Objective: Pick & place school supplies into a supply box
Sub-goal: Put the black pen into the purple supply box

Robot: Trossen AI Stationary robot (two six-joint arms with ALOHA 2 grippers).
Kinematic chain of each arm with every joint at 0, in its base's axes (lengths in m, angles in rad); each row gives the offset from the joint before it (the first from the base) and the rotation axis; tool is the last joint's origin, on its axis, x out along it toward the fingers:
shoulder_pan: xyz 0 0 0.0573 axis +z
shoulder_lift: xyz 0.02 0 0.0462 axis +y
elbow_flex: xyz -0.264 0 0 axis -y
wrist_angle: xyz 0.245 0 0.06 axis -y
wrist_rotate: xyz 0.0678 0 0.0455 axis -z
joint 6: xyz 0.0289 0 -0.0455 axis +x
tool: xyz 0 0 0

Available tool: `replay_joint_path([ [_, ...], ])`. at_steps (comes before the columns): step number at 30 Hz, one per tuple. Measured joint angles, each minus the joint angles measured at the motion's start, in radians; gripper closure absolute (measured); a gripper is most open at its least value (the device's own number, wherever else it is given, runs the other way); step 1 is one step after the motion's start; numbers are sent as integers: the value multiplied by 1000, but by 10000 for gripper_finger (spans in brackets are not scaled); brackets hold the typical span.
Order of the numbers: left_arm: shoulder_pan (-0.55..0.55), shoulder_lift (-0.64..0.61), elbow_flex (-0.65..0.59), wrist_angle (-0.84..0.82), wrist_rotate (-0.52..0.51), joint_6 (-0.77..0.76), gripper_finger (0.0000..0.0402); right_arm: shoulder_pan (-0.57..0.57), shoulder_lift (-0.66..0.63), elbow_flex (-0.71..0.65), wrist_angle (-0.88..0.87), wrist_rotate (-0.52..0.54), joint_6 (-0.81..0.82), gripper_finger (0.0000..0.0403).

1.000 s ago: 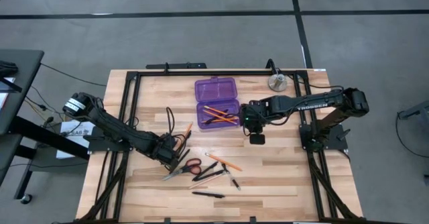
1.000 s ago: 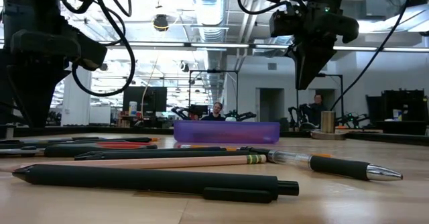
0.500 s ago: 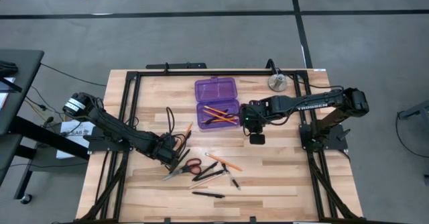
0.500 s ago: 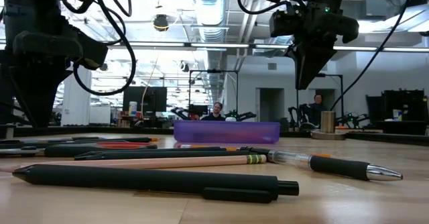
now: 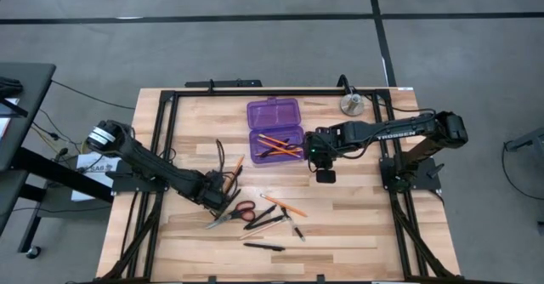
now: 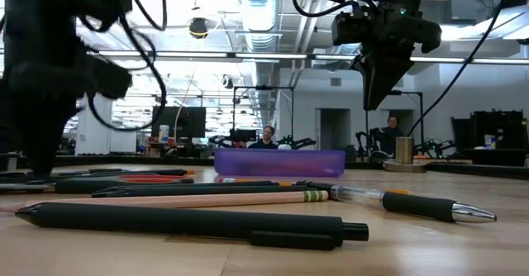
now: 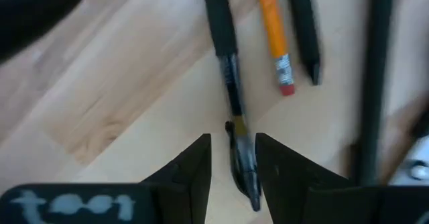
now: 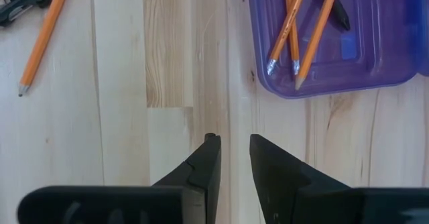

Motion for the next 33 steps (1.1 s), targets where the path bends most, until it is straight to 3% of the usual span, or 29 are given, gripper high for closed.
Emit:
replay_joint_path([
  [6,1,96,13,21,22,22,296,0,0,0,3,0,0,327],
  [13,1,97,21,7,10,16,302,0,0,0,4,0,-5,327],
  [22,0,85,23,4,-20,10,379,0,0,0,24,0,-9,327],
  [33,-1,78,23,-21,-113,-16,376,0,0,0,24,0,-17,327],
])
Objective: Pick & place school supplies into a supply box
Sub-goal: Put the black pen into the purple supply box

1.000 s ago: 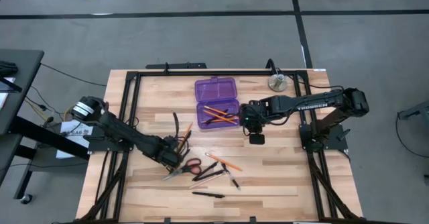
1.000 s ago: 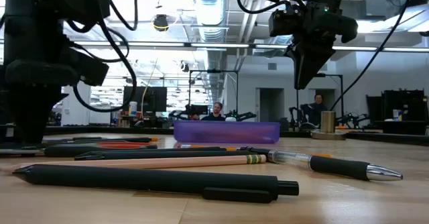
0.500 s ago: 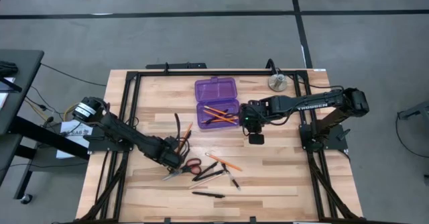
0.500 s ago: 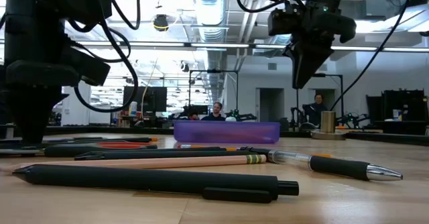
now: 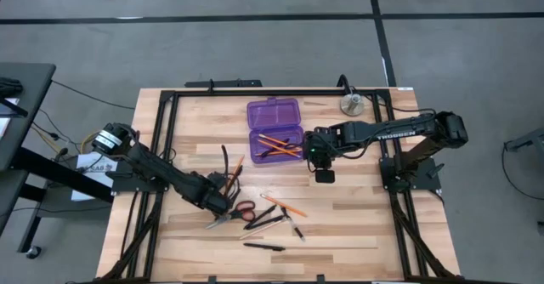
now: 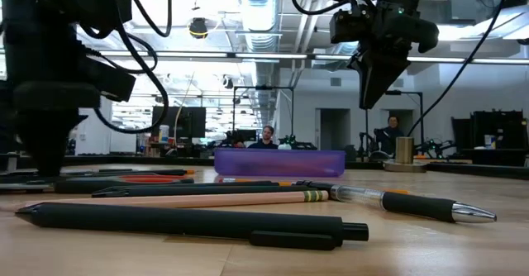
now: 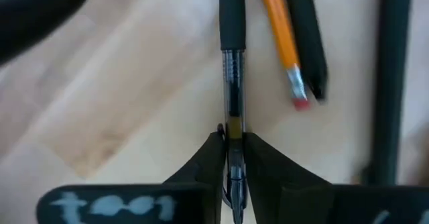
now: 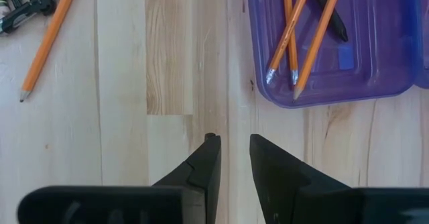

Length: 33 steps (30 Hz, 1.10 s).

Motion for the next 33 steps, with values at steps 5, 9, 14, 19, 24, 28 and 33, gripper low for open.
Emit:
replay_joint_path([
  [5,5,-35,-7,-37,-117,-25,379,0,0,0,-1,0,-2,327],
  [9,8,-80,-5,-65,-151,-38,375,0,0,0,-1,0,-2,327],
  [14,17,-128,-3,-65,-217,-32,379,0,0,0,-6,0,-2,327],
  [19,48,-168,0,-28,-289,45,378,0,0,0,-16,0,-2,327],
  [24,105,-172,79,-13,-345,237,378,0,0,0,-43,0,0,327],
  [28,175,-173,182,-1,-381,430,379,0,0,0,-60,0,2,327],
  [33,303,-171,292,7,-311,642,379,0,0,0,-89,0,11,327],
])
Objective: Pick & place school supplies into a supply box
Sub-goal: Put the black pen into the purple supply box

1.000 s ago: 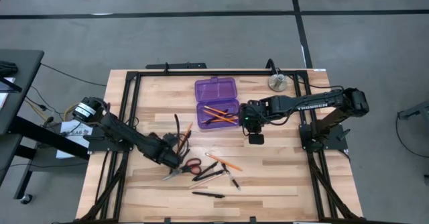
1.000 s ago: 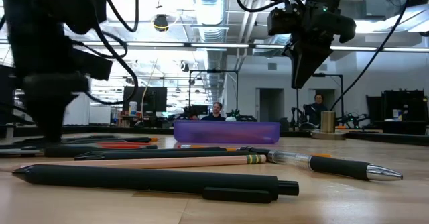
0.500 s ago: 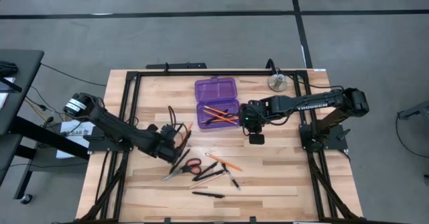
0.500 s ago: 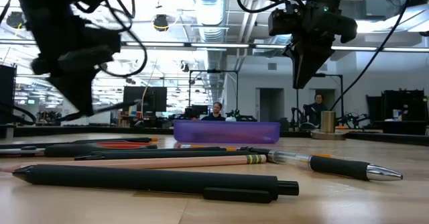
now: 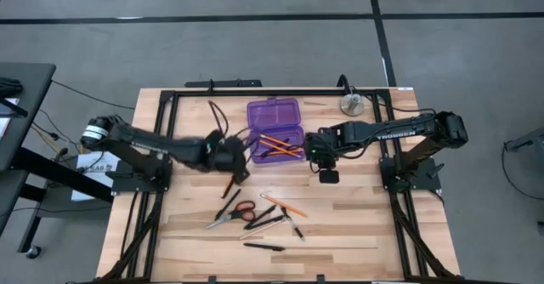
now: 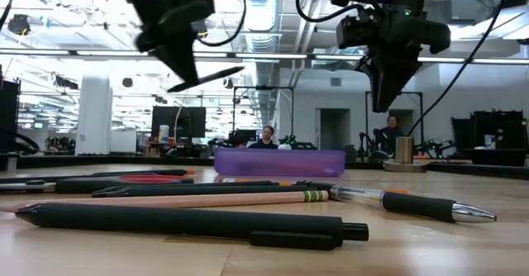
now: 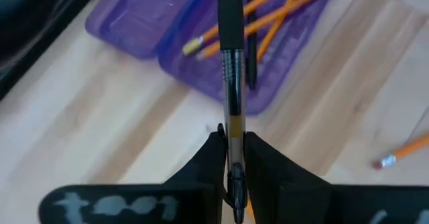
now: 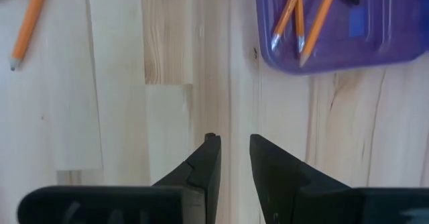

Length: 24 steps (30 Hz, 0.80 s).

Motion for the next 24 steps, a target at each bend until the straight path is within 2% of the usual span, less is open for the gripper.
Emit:
replay_joint_path([
  [5,137,43,53,58,103,179,379,0,0,0,-57,0,24,327],
  [11,256,181,147,104,190,410,379,0,0,0,-114,0,24,327],
  [18,319,337,273,102,226,646,379,0,0,0,-149,0,46,327],
  [24,335,397,310,93,311,737,375,0,0,0,-157,0,64,327],
])
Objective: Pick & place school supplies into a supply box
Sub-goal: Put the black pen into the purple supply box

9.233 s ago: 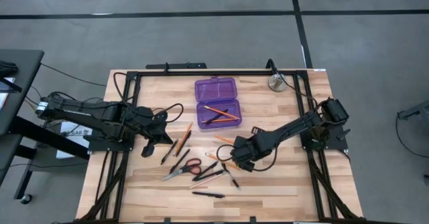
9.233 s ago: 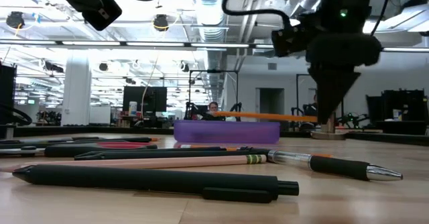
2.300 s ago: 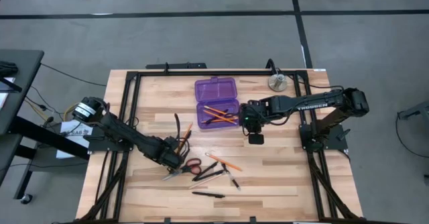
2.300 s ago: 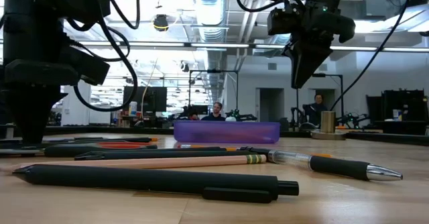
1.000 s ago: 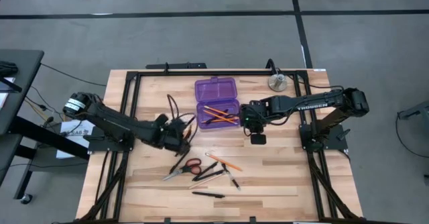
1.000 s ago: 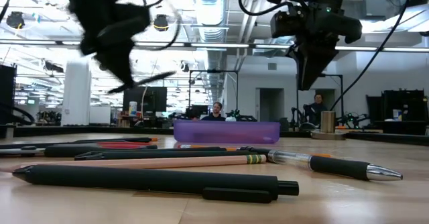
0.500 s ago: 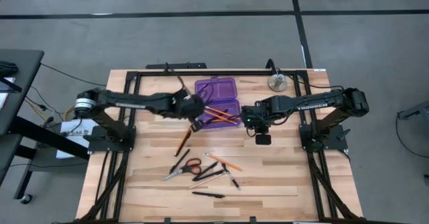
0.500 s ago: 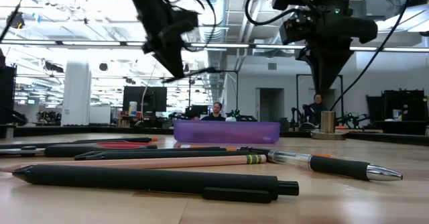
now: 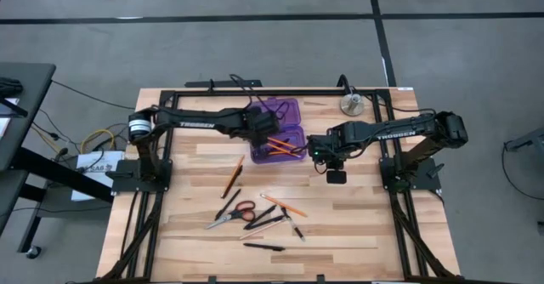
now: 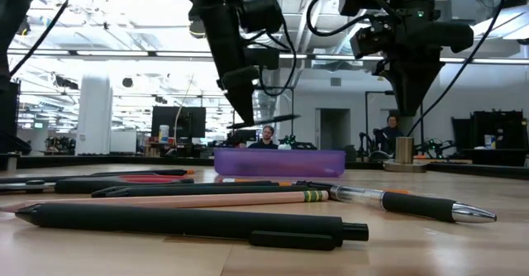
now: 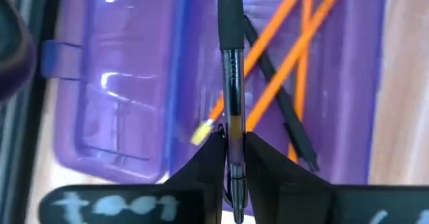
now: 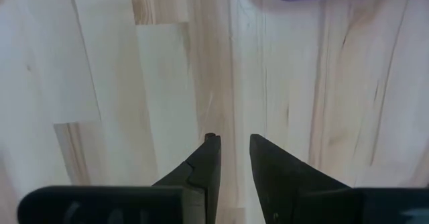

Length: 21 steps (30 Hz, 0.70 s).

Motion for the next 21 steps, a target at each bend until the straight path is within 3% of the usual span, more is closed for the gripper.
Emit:
replay_joint_path([
  [13,-4,0,5,-10,71,20,296,0,0,0,25,1,14,327],
  [21,-12,-19,5,-119,113,-144,265,0,0,0,27,1,23,327],
])
